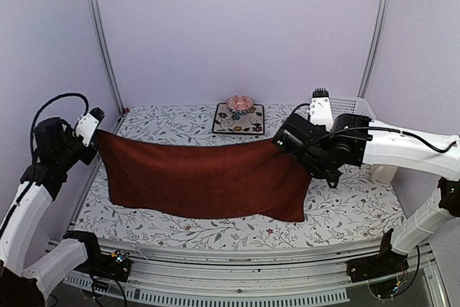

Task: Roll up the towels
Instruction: Flatten out the towel at the center of the board, then fold the towel at the center of the board.

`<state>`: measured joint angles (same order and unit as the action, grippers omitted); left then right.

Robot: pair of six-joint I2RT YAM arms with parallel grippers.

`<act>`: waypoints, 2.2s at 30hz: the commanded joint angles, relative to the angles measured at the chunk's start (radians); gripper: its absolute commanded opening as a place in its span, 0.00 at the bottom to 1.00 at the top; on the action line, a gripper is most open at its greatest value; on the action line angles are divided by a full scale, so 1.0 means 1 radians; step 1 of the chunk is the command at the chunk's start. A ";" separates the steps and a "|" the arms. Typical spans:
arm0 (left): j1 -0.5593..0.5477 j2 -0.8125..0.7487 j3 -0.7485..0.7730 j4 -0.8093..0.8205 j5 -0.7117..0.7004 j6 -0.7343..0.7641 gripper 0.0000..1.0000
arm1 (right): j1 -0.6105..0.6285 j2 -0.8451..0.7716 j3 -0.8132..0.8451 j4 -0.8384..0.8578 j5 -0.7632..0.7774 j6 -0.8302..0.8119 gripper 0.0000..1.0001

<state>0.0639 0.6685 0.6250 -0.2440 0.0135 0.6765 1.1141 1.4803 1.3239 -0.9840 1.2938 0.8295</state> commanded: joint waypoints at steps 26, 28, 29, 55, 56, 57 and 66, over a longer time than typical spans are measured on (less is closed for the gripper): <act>-0.052 0.900 0.151 0.605 -0.180 0.086 0.00 | -0.493 0.438 -0.031 0.964 -0.469 -0.883 0.02; -0.050 0.899 0.134 0.625 -0.176 0.106 0.00 | -0.513 0.423 -0.042 0.976 -0.512 -0.887 0.02; -0.049 0.898 0.127 0.628 -0.172 0.114 0.00 | -0.520 0.415 -0.051 0.989 -0.523 -0.895 0.02; 0.024 0.724 -0.060 0.604 0.121 0.229 0.00 | -0.565 0.200 -0.204 0.855 -0.850 -0.817 0.02; 0.027 0.712 -0.077 0.601 0.129 0.236 0.00 | -0.565 0.192 -0.209 0.844 -0.844 -0.796 0.02; 0.029 0.698 -0.090 0.595 0.139 0.244 0.00 | -0.565 0.185 -0.212 0.830 -0.841 -0.778 0.02; 0.037 0.780 -0.094 0.791 0.067 0.236 0.00 | -0.563 0.139 -0.242 0.801 -0.773 -0.720 0.02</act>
<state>0.0891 1.3796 0.4984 0.4141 0.1192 0.9165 0.5552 1.6554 1.0927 -0.1696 0.4686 0.0673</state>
